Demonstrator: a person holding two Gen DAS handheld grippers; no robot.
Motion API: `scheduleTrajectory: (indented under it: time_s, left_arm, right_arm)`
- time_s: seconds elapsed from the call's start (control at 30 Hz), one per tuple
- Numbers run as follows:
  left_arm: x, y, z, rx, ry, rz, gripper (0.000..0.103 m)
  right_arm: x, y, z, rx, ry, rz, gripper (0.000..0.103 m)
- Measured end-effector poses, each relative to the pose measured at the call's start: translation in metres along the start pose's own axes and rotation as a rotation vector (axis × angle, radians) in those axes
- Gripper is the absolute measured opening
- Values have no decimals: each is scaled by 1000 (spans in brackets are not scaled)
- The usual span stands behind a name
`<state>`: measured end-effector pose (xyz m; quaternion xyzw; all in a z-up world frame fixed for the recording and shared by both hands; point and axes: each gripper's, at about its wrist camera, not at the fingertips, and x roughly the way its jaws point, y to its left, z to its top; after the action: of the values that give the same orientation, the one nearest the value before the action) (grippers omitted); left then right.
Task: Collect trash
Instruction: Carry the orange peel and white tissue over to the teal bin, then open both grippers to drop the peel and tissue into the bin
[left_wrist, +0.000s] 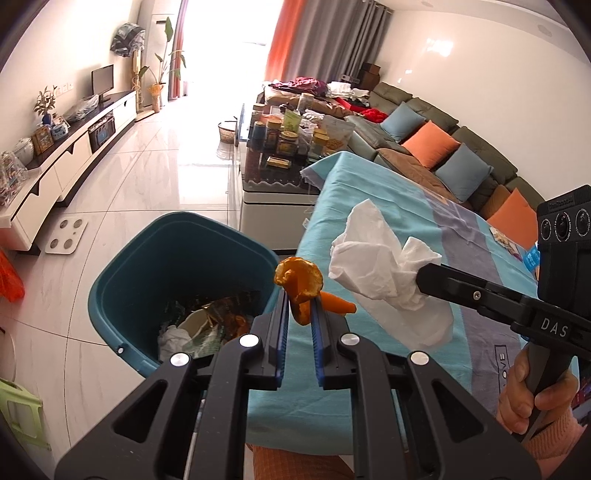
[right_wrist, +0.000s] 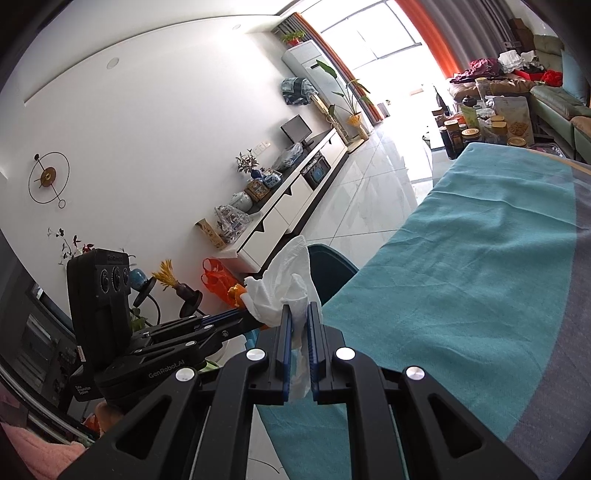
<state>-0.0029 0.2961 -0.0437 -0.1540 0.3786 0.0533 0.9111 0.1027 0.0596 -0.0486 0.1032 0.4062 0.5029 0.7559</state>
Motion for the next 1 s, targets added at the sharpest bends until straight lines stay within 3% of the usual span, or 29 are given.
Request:
scheduleTrajectory:
  time_s: [1.0]
  left_arm:
    - [5,55,2,-113,-18,97,12]
  right_arm:
    - [40,32,11,-74,75,-6,7]
